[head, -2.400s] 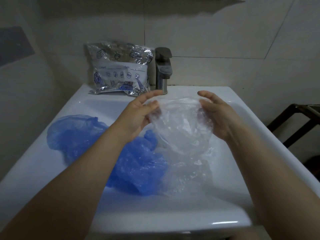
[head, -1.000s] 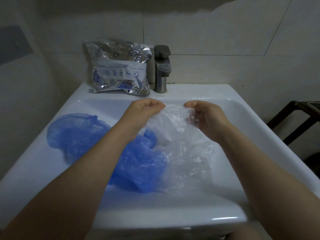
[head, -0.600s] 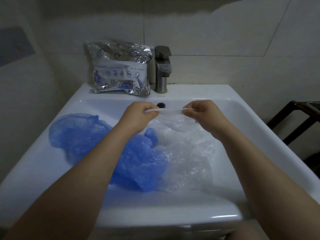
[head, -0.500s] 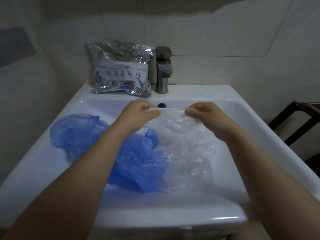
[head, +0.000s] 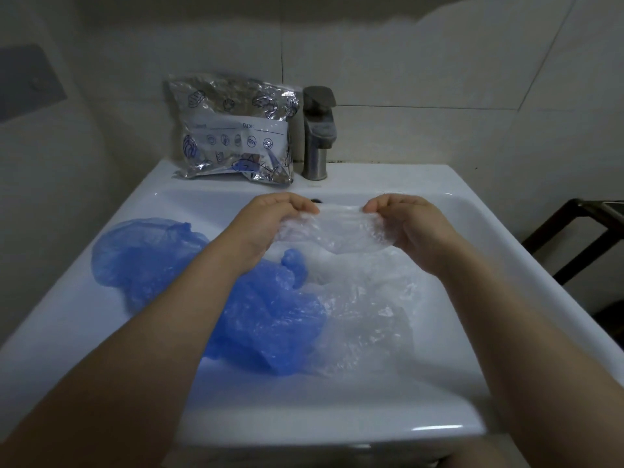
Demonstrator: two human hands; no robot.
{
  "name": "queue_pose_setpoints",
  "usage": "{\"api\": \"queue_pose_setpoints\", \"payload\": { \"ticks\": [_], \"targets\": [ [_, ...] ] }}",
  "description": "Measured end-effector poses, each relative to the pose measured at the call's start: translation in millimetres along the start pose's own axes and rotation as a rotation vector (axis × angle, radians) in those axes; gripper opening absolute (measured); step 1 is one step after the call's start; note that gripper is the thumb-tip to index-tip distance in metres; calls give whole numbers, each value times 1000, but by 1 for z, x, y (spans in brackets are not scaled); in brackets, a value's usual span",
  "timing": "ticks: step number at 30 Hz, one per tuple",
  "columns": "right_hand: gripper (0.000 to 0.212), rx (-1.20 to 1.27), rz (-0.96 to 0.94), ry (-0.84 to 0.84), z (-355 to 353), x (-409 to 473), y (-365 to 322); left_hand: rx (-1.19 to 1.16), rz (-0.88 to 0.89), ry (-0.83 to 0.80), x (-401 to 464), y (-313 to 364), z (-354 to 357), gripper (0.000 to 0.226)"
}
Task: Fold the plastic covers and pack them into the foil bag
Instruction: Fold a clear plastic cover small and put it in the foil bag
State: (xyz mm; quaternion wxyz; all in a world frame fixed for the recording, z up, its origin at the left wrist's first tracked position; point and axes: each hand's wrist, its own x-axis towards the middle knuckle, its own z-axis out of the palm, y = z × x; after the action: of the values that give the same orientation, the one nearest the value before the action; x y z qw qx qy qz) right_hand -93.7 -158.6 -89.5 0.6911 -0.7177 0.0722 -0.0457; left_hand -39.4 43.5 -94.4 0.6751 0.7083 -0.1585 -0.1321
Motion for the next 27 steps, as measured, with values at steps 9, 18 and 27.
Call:
{"api": "queue_pose_setpoints", "payload": {
  "ticks": [9, 18, 27],
  "targets": [
    [14, -499, -148, 53, 7, -2, 1, 180, 43, 93, -1, -8, 13, 24],
    [16, -421, -135, 31, 1, -1, 2, 292, 164, 91, -2, -3, 8, 16],
    [19, -290, -143, 11, -7, -2, -1, 367, 164, 52, 1, -2, 0, 11]
  ]
}}
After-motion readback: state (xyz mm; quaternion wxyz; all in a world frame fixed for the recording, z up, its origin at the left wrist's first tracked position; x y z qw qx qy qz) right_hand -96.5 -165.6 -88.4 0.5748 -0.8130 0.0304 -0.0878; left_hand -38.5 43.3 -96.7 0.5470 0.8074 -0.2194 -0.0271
